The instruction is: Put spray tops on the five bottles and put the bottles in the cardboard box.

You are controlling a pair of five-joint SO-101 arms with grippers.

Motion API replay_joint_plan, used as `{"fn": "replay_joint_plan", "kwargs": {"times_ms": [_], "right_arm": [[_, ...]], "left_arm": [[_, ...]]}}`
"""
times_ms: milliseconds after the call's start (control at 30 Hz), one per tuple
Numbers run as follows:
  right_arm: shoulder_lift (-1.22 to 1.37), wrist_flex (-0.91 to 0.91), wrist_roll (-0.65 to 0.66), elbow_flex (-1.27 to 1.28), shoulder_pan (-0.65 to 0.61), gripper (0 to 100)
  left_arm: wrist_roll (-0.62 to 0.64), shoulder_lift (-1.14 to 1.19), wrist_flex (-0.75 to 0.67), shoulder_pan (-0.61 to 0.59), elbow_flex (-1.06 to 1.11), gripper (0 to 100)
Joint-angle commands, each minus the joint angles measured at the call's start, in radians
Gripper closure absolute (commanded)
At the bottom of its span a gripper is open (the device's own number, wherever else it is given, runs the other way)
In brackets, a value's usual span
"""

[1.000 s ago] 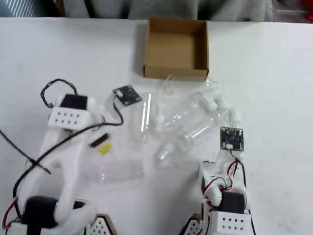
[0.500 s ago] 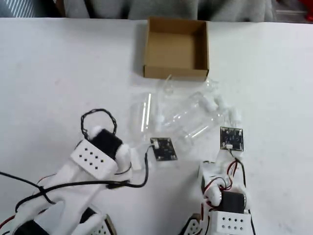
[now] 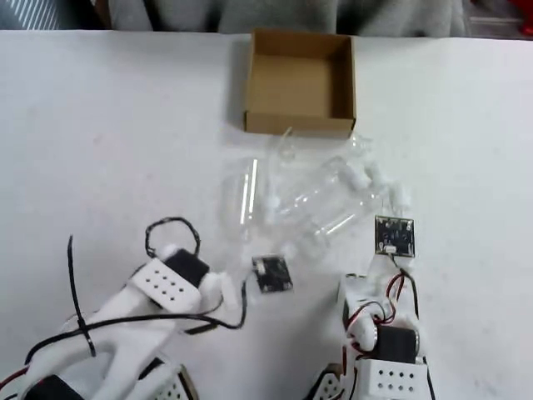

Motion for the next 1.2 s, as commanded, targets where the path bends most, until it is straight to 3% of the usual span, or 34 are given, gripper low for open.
{"fn": "replay_joint_plan", "kwargs": {"times_ms": [0, 100, 433, 633, 833, 1000, 1167], "right_arm": [[-0.005, 0.005, -0.005, 0.009, 0.010, 98.1], [-0.005, 0.005, -0.005, 0.009, 0.010, 98.1], [-0.005, 0.005, -0.005, 0.009, 0.010, 98.1], [-0.005, 0.005, -0.005, 0.009, 0.010, 98.1], [-0.005, 0.005, -0.005, 0.009, 0.010, 98.1], [-0.005, 0.005, -0.005, 0.009, 0.010, 98.1], [-0.005, 0.005, -0.005, 0.009, 0.010, 98.1]], "left_arm": [[0.166, -0.030, -0.094, -0.140, -0.002, 98], [0.328, -0.030, -0.152, -0.237, 0.015, 98], [0.621, -0.030, -0.390, -0.467, 0.029, 98], [0.910, -0.028, -0.614, -0.470, 0.071, 98], [1.105, -0.028, -0.830, -0.427, 0.107, 98], [1.168, -0.030, -0.829, -0.430, 0.063, 98], [1.178, -0.030, -0.709, -0.427, -0.074, 98]]}}
